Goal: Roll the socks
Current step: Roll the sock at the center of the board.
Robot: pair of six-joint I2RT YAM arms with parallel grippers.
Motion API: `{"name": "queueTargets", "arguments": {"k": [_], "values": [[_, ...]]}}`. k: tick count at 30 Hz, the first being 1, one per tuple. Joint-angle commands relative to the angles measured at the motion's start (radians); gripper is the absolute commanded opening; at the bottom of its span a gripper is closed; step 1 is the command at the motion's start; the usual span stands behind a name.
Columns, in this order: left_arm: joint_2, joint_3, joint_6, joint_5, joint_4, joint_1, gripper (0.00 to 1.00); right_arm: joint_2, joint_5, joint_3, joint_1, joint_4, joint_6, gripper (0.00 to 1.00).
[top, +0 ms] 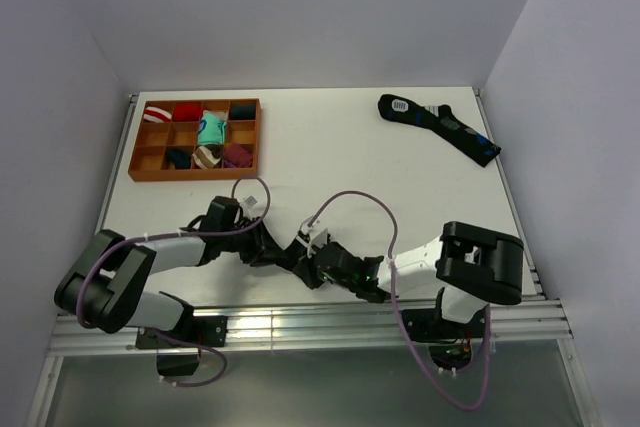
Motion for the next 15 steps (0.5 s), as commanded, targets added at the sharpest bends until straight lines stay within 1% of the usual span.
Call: {"name": "queueTargets", "arguments": {"k": [1,3,4,6,7,10,11,15], "values": [[-0.05,-0.014,0.006,-0.045,0.05,0.015,0.37,0.049,-0.166,0.006,-0.061,-0.134,0.067,0.17],[-0.09,-0.034,0.004,-0.055,0.073,0.019,0.38,0.057,-0.21,0.021,-0.087,-0.156,0.082,0.17],[-0.108,-0.04,0.004,-0.06,0.095,0.024,0.38,0.063,-0.279,0.023,-0.111,-0.159,0.096,0.17],[-0.156,-0.057,0.004,-0.071,0.115,0.025,0.39,0.075,-0.316,0.032,-0.141,-0.174,0.112,0.17],[-0.168,-0.06,0.007,-0.077,0.128,0.025,0.39,0.083,-0.368,0.032,-0.168,-0.179,0.128,0.17],[-0.208,-0.072,0.016,-0.094,0.145,0.025,0.39,0.097,-0.46,0.004,-0.23,-0.142,0.183,0.17],[-0.222,-0.083,0.022,-0.1,0.158,0.027,0.39,0.104,-0.534,-0.02,-0.281,-0.107,0.214,0.17],[-0.258,-0.115,0.033,-0.124,0.199,0.027,0.4,0.129,-0.678,-0.04,-0.386,-0.073,0.259,0.17]]}}
